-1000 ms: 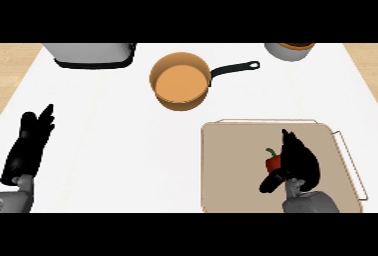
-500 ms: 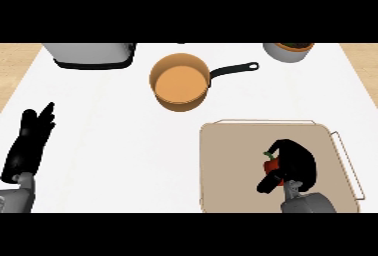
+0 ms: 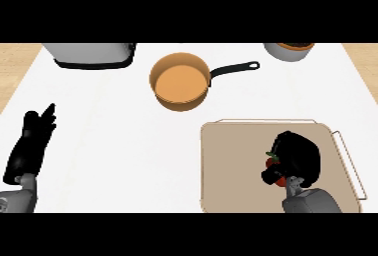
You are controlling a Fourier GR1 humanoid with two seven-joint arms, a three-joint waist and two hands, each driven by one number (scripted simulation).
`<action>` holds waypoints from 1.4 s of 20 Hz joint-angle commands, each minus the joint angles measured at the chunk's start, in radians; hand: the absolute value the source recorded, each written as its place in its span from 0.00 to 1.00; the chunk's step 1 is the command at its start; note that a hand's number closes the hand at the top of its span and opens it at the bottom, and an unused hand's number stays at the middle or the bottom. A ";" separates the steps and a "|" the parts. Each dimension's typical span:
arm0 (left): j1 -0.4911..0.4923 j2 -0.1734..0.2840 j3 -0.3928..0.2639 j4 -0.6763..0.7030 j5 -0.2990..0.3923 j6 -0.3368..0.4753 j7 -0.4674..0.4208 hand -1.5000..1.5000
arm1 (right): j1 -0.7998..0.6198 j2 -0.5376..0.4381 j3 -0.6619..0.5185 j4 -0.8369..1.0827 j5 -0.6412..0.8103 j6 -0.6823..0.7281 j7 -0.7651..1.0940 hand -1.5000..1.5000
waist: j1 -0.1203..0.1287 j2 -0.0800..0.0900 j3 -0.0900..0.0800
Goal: Pick the bell pepper from the tray and place it in the pot
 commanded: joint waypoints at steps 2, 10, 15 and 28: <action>0.014 0.000 0.014 -0.038 0.007 -0.016 0.025 0.50 | -0.054 -0.101 -0.023 -0.063 0.019 0.052 -0.077 1.00 | 0.002 0.002 0.002; -0.037 -0.020 -0.020 -0.002 -0.022 -0.002 0.009 0.50 | -0.371 -0.412 -0.222 0.171 -0.275 0.114 -0.712 1.00 | 0.034 0.015 0.005; 0.007 -0.028 -0.025 -0.036 -0.020 -0.007 0.002 0.50 | -0.519 -0.428 -0.351 0.189 -0.393 0.061 -0.849 1.00 | 0.031 0.006 0.004; -0.021 -0.016 0.018 -0.014 -0.004 -0.036 0.011 0.50 | -0.834 -0.331 -0.389 0.111 -0.581 0.137 -0.801 1.00 | 0.009 0.001 0.001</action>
